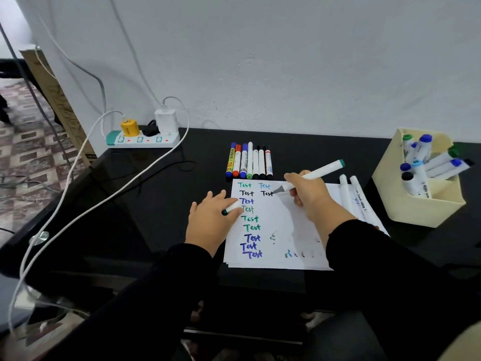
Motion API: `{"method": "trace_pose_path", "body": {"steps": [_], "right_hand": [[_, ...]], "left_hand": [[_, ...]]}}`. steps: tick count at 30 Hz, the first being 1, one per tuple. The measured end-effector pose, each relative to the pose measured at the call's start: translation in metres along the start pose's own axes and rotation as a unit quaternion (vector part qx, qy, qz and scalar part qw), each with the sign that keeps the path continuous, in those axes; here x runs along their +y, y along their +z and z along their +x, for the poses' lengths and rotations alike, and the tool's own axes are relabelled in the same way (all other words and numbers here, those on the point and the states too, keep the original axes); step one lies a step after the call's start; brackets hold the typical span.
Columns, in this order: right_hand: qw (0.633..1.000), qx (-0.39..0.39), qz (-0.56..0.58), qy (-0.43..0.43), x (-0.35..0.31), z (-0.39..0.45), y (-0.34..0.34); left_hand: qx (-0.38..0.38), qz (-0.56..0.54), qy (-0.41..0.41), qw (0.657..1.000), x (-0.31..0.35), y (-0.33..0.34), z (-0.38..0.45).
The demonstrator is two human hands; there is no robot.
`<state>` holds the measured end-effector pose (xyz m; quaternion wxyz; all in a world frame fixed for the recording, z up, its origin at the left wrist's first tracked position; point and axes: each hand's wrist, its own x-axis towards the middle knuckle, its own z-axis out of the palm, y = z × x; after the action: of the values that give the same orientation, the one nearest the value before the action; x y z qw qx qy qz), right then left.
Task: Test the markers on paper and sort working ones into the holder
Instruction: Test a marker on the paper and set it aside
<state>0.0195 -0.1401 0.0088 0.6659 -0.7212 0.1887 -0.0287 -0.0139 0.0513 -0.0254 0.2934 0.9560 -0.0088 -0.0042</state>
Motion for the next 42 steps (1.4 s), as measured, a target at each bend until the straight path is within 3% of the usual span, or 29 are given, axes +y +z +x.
{"method": "trace_pose_path", "body": {"steps": [5, 8, 11, 17, 22, 27, 32, 37, 42], "right_hand": [[0.998, -0.034, 0.044, -0.014, -0.018, -0.014, 0.000], [0.996, -0.032, 0.072, -0.040, -0.033, -0.030, 0.003], [0.993, -0.023, 0.082, -0.076, -0.046, -0.049, -0.001], [0.987, -0.024, 0.063, -0.149, -0.060, -0.078, -0.015], [0.981, -0.041, 0.083, -0.171, -0.065, -0.091, -0.025], [0.973, -0.125, 0.031, -0.193, -0.065, -0.100, -0.028], [0.956, -0.223, 0.067, -0.176, -0.069, -0.101, -0.036], [0.967, -0.179, 0.099, -0.150, -0.075, -0.098, -0.038], [0.970, -0.127, 0.180, -0.101, -0.071, -0.097, -0.025]], "left_hand": [[0.056, -0.003, 0.006, 0.998, 0.014, -0.014, -0.010], [-0.008, -0.108, -0.002, 0.994, 0.028, -0.025, -0.012], [-0.065, -0.275, -0.008, 0.959, 0.045, -0.038, -0.022], [-0.100, -0.369, 0.051, 0.923, 0.063, -0.056, -0.045], [-0.096, -0.370, 0.079, 0.921, 0.074, -0.063, -0.057], [-0.102, -0.373, 0.108, 0.916, 0.083, -0.068, -0.062], [-0.060, -0.370, 0.075, 0.924, 0.085, -0.073, -0.059], [-0.110, -0.336, 0.115, 0.928, 0.086, -0.082, -0.058], [-0.045, -0.305, 0.122, 0.943, 0.096, -0.078, -0.058]]}}
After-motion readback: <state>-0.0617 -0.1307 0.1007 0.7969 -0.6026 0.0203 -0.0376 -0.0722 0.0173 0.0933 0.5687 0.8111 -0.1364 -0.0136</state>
